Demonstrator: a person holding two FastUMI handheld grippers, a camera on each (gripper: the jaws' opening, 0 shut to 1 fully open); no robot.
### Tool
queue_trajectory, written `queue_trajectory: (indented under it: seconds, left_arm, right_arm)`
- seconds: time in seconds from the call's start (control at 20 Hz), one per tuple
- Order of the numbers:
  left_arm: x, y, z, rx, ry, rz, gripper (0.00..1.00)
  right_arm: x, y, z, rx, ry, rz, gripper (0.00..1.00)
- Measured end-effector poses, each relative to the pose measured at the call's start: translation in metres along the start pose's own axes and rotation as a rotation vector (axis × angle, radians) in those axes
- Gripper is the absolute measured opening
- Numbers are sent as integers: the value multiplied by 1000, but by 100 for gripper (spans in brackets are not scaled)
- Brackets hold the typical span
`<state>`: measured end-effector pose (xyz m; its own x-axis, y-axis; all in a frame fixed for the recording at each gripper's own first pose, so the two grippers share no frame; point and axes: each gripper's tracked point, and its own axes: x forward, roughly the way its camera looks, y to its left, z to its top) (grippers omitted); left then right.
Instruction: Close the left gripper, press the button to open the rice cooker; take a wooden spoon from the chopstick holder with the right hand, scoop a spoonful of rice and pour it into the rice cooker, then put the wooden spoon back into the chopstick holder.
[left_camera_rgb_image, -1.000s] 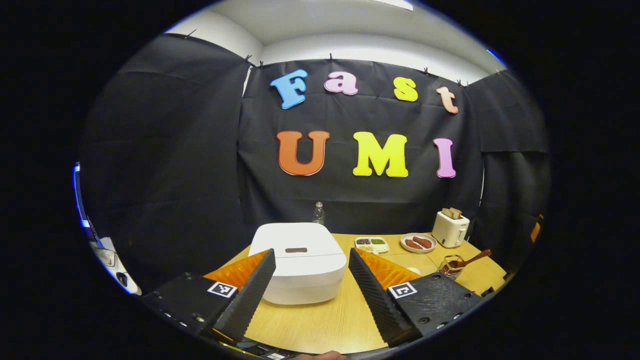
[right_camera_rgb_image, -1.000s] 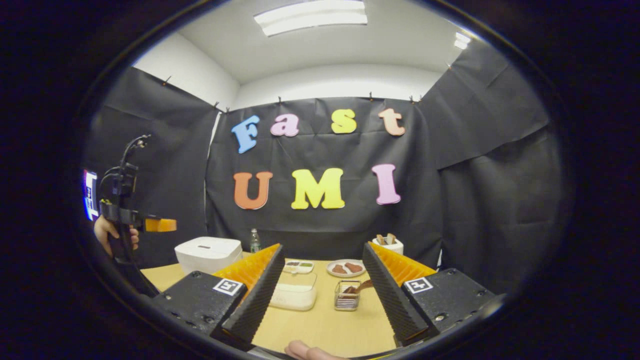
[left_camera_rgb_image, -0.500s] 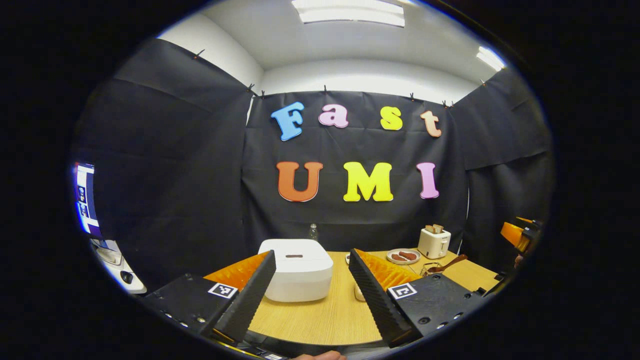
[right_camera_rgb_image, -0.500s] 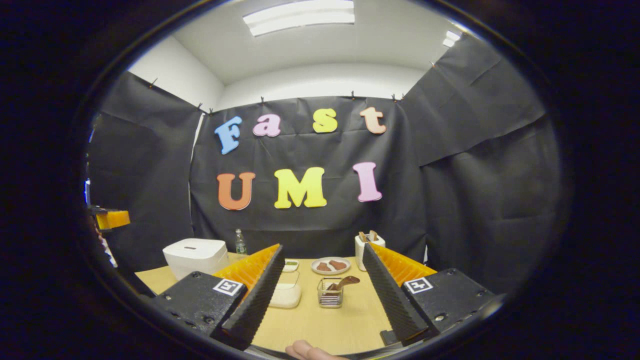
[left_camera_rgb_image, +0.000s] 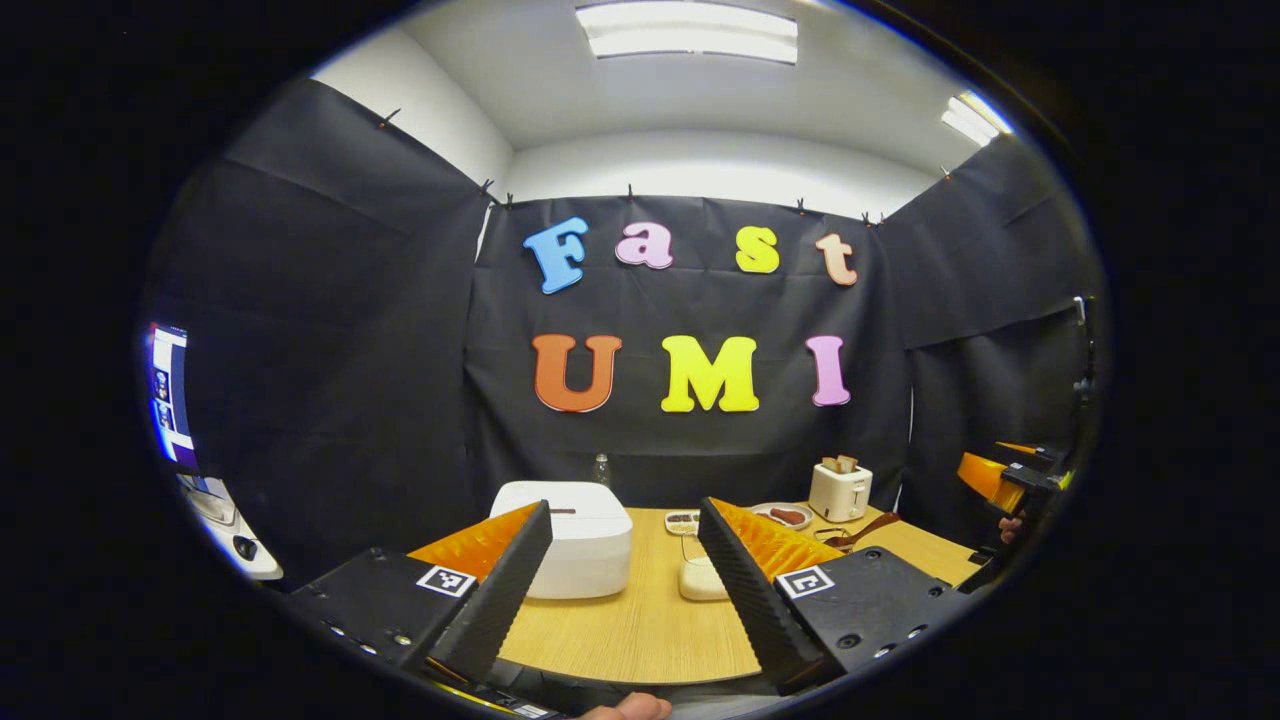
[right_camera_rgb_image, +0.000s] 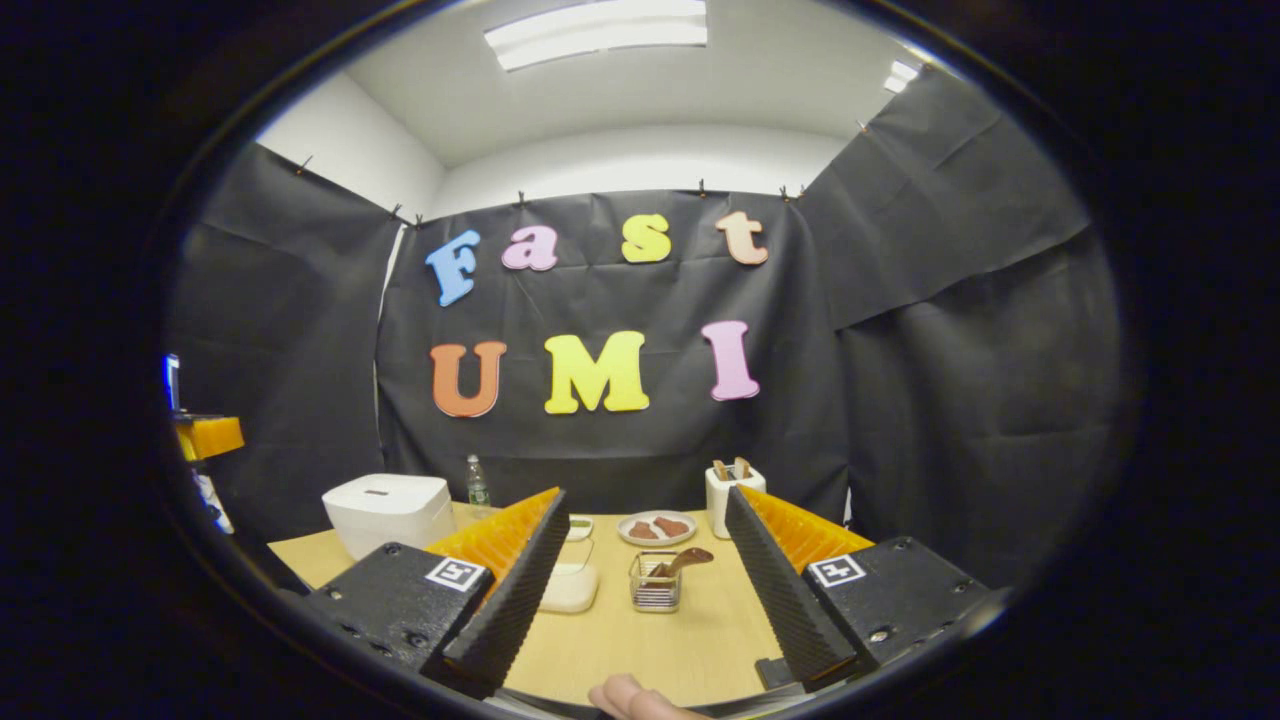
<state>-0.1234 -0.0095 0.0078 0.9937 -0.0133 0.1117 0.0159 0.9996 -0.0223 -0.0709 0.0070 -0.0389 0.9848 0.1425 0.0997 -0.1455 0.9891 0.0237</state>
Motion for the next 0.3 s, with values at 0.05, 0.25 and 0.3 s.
queue_trajectory:
  seconds: [0.05,0.25,0.3]
  left_arm:
    - [0,-3,1,1,-5,-6,94]
    - [-1,-8,1,8,10,-18,94]
    - [-2,-9,4,12,6,-19,94]
  right_arm:
    - [2,-1,0,-1,1,-3,100]
    - [6,0,2,-26,-5,4,97]
    - [8,-1,5,-30,-13,1,98]
